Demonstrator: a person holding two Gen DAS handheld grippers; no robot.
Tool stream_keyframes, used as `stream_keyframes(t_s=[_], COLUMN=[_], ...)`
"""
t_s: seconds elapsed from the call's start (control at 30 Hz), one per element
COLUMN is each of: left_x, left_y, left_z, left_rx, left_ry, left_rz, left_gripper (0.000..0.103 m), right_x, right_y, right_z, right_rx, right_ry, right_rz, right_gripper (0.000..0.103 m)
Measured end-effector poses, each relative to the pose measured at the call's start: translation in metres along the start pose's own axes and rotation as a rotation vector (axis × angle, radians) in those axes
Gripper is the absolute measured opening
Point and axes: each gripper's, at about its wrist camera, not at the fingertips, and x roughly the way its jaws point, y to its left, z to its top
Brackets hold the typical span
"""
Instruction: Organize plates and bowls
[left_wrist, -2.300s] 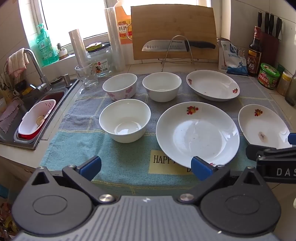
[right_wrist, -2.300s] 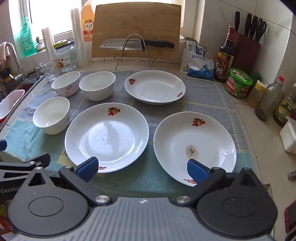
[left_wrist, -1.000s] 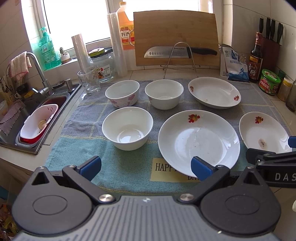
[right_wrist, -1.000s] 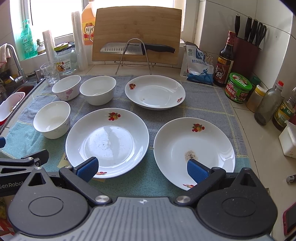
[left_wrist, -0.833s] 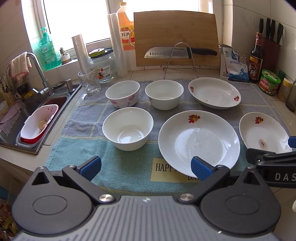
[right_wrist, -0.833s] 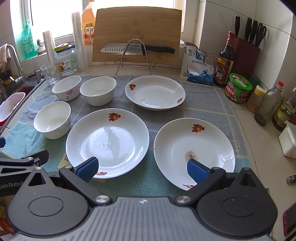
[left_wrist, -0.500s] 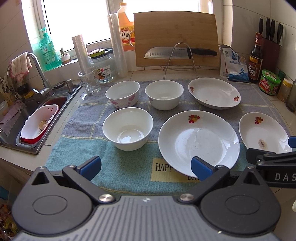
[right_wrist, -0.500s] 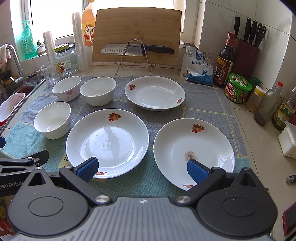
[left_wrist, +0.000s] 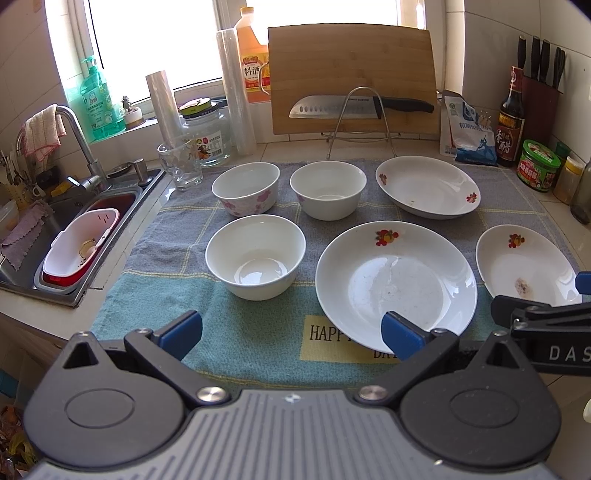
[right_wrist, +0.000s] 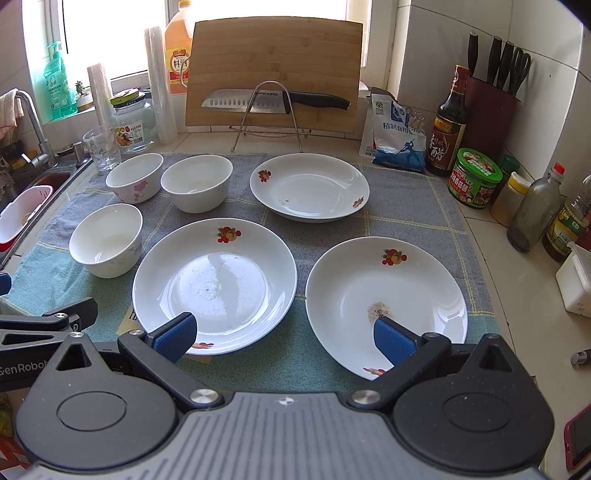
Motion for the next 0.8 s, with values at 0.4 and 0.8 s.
stream_keyframes(t_s=[0.4, 0.8], left_x=[-0.004, -0.009], left_y=[0.001, -0.01], left_z=[0.001, -0.004], left_rx=[-0.002, 0.001], left_ry=[-0.005, -0.018], left_rz=[0.005, 0.02], left_gripper=[0.102, 0.102], right_x=[-0.002, -0.007], right_y=[-0.004, -0.012], right_z=[-0.003, -0.007], right_rx=[-0.002, -0.009], right_ry=[-0.011, -0.039], right_rz=[0.009, 0.032], right_gripper=[0.103, 0.103])
